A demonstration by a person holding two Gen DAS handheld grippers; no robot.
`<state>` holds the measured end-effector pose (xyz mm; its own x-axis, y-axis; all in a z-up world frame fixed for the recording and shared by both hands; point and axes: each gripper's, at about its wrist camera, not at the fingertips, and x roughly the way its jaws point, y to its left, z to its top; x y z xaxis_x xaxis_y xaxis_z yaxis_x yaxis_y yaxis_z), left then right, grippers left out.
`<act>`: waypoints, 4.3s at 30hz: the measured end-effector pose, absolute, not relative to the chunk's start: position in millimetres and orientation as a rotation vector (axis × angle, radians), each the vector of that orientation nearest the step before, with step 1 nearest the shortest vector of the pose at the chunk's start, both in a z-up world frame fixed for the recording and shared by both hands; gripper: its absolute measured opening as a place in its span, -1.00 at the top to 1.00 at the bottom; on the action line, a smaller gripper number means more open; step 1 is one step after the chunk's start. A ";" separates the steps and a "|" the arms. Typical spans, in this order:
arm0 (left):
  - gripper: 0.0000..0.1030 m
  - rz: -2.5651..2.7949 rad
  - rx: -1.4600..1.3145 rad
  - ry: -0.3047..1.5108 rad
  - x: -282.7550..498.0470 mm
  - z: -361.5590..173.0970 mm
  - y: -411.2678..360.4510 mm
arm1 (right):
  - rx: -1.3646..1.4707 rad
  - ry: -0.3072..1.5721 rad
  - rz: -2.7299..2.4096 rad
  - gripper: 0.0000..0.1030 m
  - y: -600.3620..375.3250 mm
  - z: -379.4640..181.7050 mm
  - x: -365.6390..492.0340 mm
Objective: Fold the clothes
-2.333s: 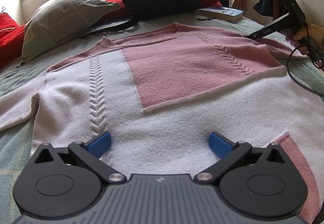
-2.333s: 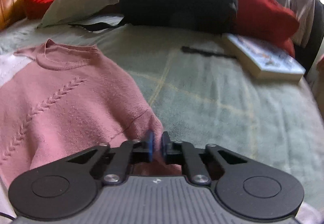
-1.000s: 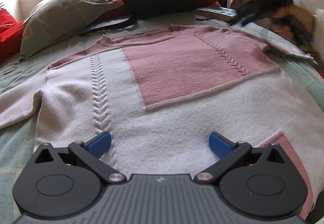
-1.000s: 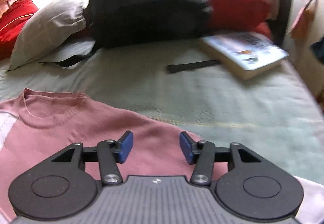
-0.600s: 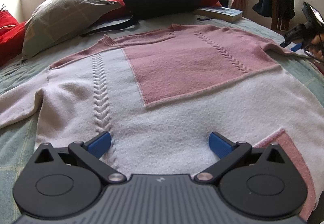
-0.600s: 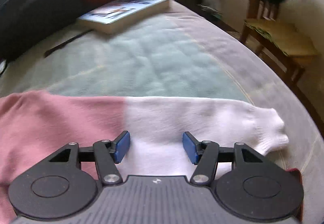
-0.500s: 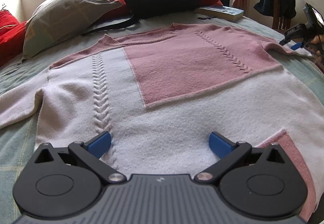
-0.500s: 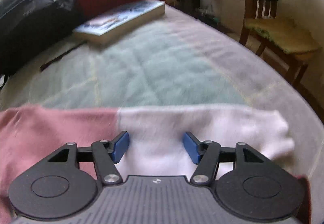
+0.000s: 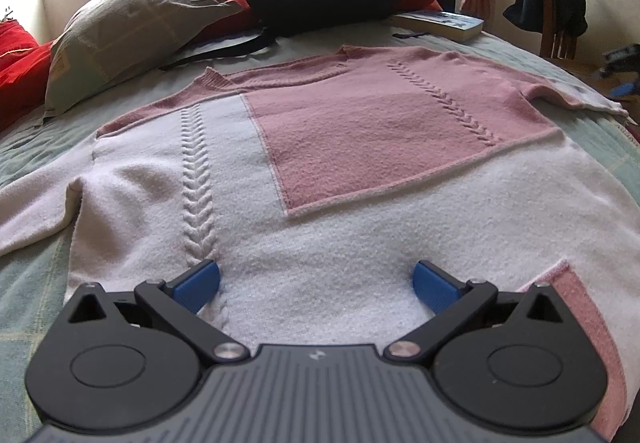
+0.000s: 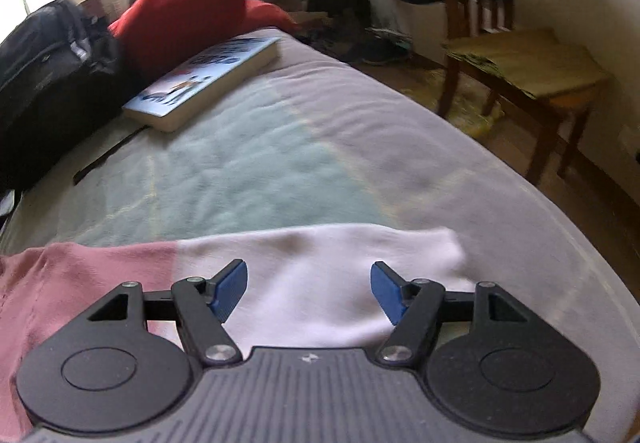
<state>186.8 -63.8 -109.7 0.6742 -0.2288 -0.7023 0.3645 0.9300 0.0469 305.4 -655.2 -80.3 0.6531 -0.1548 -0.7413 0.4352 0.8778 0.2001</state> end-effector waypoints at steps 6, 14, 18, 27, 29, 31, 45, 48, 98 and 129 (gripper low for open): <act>-0.99 -0.326 0.197 0.768 186.3 -107.9 -65.9 | 0.502 0.787 -0.406 -0.43 -692.9 -90.9 272.4; -0.99 -0.312 0.217 0.776 189.1 -106.0 -73.9 | 0.770 0.723 -0.298 -0.53 -726.1 -124.3 279.3; -0.99 -0.308 0.218 0.779 191.2 -106.3 -77.0 | 0.841 0.632 -0.308 -0.10 -733.1 -131.6 286.0; -0.99 -0.297 0.222 0.783 194.3 -106.7 -82.0 | 0.537 0.588 -0.324 0.69 -706.0 -96.1 305.4; -0.99 -0.296 0.222 0.782 194.3 -106.7 -82.2 | 0.494 0.572 -0.341 0.69 -706.0 -84.9 307.5; -0.99 -0.296 0.220 0.780 194.3 -106.7 -82.2 | 0.486 0.583 -0.350 0.68 -709.1 -81.0 310.4; -0.99 -0.311 0.207 0.772 193.3 -107.1 -78.3 | 0.316 0.791 0.026 -0.41 -522.6 -62.8 391.0; -0.99 -0.319 0.197 0.775 194.0 -107.6 -75.9 | 0.419 0.862 0.303 -0.42 -469.3 -80.0 414.8; -0.99 -0.334 0.247 0.788 189.1 -96.6 -63.5 | 0.095 0.999 -0.074 -1.00 -357.8 -80.9 459.6; -0.99 -0.413 0.129 0.739 181.8 -109.8 -35.7 | 0.161 1.068 0.404 -1.00 -343.6 -92.0 370.0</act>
<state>181.8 -35.7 -109.8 0.6630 -0.3194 -0.6771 0.4090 0.9120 -0.0297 370.0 -343.6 -92.0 0.4169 0.3974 -0.8175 -0.2437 0.9153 0.3206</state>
